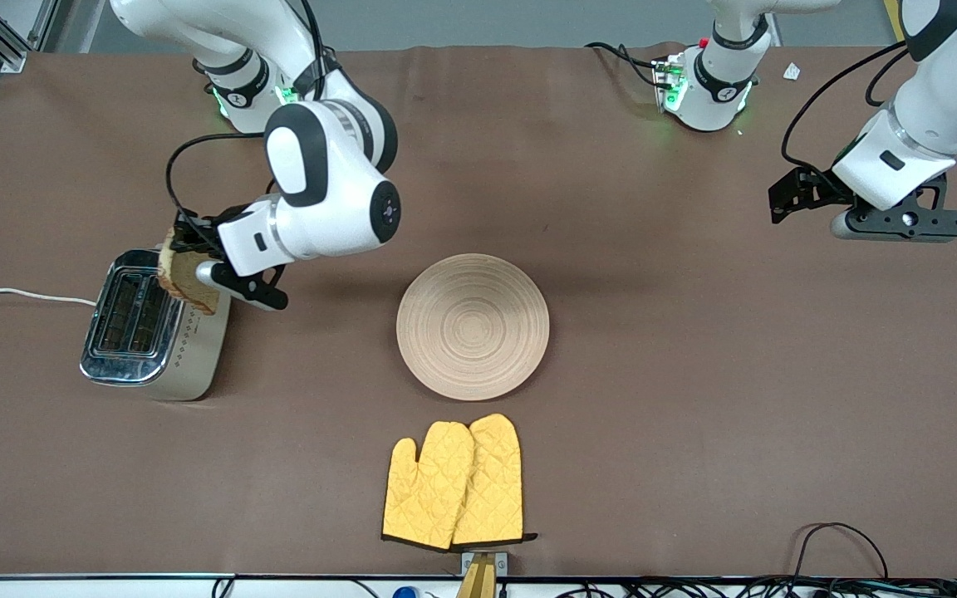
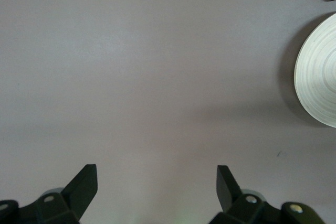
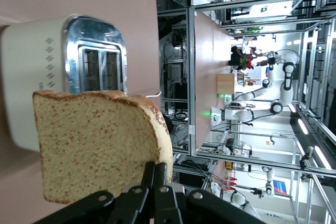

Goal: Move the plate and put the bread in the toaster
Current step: 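Carry the bread slice with the right gripper above the toaster slot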

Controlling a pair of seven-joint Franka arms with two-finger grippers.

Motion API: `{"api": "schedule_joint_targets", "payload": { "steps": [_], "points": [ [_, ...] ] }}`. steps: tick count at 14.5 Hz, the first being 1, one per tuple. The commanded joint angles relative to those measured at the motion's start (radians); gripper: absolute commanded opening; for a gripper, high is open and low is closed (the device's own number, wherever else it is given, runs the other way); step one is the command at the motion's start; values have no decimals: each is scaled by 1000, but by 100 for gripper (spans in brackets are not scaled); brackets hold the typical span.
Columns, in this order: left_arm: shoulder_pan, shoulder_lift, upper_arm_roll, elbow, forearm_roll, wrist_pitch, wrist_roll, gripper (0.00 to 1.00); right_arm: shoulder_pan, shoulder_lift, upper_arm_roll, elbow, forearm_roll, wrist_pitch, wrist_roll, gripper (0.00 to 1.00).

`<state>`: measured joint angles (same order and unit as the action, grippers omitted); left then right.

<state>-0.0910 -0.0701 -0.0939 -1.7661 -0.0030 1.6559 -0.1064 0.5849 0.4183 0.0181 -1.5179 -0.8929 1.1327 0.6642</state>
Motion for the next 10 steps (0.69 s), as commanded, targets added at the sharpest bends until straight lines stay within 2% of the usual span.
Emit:
{"api": "schedule_joint_targets", "payload": {
  "steps": [1, 10],
  "points": [
    [-1, -14, -1, -13, -9, 7, -25, 100, -42, -30, 14, -38, -60, 9, -35, 0],
    [7, -19, 0, -13, -9, -8, -194, 100, -163, -26, 14, -38, -100, 73, -60, 0]
  ]
}}
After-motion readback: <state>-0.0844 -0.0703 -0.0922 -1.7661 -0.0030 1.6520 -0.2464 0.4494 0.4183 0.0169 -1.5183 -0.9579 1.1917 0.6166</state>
